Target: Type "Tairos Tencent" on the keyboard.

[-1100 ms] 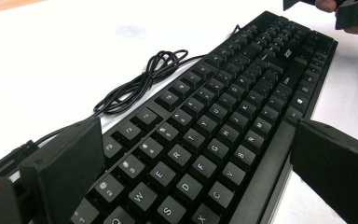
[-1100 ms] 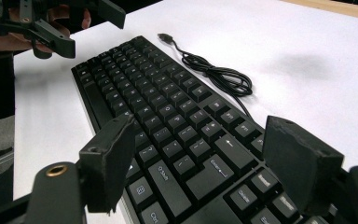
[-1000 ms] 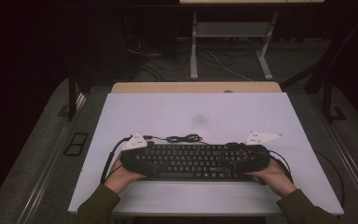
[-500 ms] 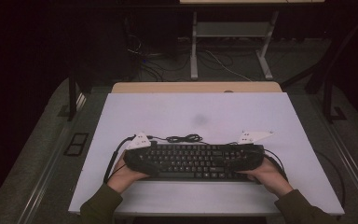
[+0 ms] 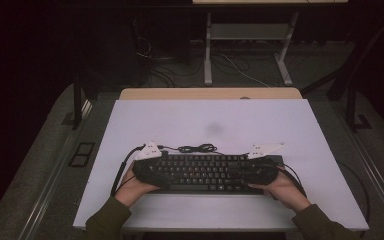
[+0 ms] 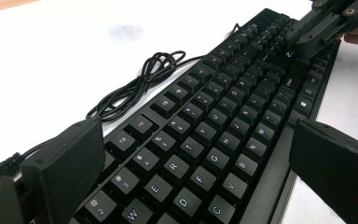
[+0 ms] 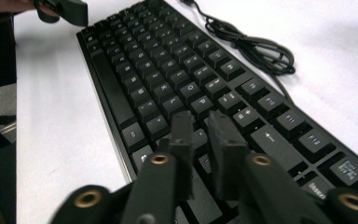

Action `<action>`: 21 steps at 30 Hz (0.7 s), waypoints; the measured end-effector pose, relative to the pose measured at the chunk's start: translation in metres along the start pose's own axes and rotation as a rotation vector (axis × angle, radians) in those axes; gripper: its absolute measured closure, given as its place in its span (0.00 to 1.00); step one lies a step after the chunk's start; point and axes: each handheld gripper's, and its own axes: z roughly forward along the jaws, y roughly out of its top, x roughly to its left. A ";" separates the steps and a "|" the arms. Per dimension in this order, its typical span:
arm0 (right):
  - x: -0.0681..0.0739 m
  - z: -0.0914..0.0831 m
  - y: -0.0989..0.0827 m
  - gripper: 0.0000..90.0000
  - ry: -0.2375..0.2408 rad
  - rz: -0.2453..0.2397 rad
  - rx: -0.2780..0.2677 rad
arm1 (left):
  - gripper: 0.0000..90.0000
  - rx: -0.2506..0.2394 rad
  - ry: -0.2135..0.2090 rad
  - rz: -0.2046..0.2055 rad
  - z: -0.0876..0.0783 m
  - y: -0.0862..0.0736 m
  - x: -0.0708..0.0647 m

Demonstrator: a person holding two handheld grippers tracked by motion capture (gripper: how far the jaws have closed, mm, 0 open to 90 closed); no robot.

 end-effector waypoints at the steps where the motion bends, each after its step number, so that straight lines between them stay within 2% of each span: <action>1: 0.000 0.001 0.000 0.96 0.005 0.001 0.007 | 0.03 0.000 -0.001 0.000 0.000 0.000 0.000; 3: 0.000 0.001 -0.001 0.99 0.011 0.000 0.016 | 0.03 0.000 -0.001 0.000 0.000 0.000 0.000; 10: 0.000 0.004 -0.002 0.99 0.028 -0.008 0.049 | 0.03 -0.002 0.000 -0.002 0.000 0.000 0.000; 21: 0.002 0.012 -0.005 0.99 0.028 -0.031 0.100 | 0.03 0.000 -0.004 0.000 0.001 0.000 0.000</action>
